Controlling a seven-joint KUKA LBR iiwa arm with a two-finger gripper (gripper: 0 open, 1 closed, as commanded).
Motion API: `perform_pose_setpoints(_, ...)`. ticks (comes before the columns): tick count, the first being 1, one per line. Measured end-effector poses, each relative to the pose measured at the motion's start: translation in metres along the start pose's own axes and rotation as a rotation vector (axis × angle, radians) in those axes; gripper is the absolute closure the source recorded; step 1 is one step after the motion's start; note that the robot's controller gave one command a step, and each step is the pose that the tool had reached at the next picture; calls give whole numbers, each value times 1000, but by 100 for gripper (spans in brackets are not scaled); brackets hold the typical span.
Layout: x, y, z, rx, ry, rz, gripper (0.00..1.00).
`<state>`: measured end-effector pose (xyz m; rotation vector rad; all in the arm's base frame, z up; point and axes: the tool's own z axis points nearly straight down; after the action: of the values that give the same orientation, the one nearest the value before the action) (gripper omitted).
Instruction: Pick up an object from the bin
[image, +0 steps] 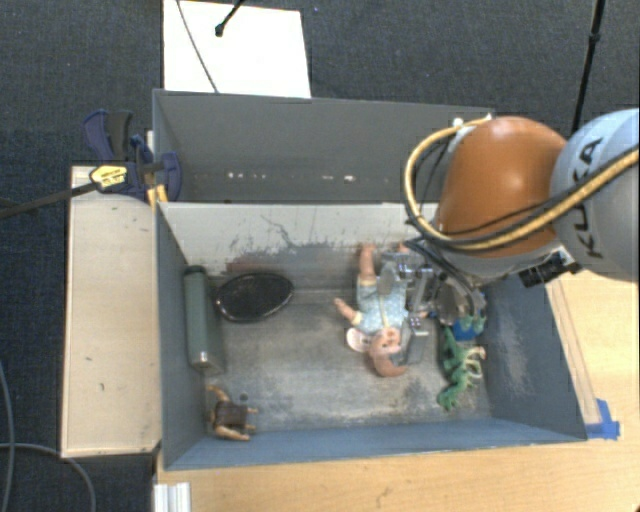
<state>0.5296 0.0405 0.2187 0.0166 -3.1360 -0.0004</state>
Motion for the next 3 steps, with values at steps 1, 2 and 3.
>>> perform_pose_setpoints(1, 0, 0, -2, 0, -3, 1, 0)
perform_pose_setpoints(2, -12, -13, -26, -1, -1, -64, 0)
perform_pose_setpoints(3, -15, -24, 2, 2, -19, -138, 0)
